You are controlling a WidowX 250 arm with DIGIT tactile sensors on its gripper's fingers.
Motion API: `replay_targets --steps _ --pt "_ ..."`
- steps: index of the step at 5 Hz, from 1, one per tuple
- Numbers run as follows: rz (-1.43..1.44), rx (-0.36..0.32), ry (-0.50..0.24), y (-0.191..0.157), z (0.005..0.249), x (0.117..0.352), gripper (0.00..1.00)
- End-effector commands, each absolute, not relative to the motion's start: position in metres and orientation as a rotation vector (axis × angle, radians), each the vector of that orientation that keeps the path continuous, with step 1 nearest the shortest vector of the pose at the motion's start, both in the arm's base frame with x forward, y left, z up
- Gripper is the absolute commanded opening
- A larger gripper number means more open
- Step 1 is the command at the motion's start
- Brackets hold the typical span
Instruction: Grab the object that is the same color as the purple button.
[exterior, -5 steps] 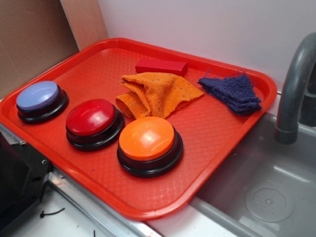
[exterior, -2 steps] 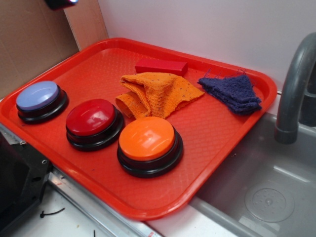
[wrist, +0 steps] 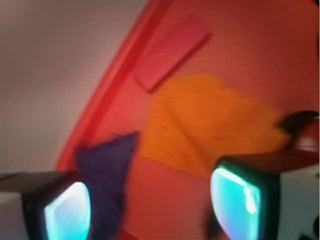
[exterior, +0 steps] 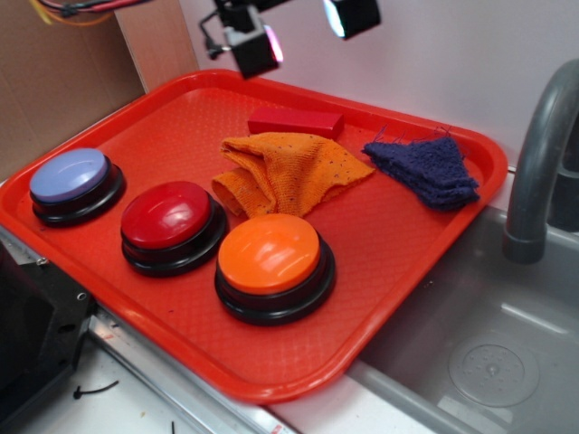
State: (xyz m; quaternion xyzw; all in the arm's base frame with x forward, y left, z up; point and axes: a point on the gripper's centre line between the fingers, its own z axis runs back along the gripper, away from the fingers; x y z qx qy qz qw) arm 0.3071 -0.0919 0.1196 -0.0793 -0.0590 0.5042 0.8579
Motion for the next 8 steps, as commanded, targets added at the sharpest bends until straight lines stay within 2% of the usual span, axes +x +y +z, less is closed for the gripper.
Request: replay_targets --steps 1,3,4,5,6,8 --pt "0.963 -0.149 -0.120 -0.121 0.079 0.347 1.00" --pt "0.931 -0.082 -0.067 -0.139 0.043 0.355 1.00" --pt "0.910 -0.062 -0.068 -0.146 0.032 0.348 1.00" --pt "0.903 -0.053 -0.073 -0.172 0.029 0.318 1.00" --pt "0.920 -0.076 -0.078 -0.160 0.025 0.323 0.00" --pt "0.940 -0.069 -0.080 -0.157 0.022 0.307 0.00"
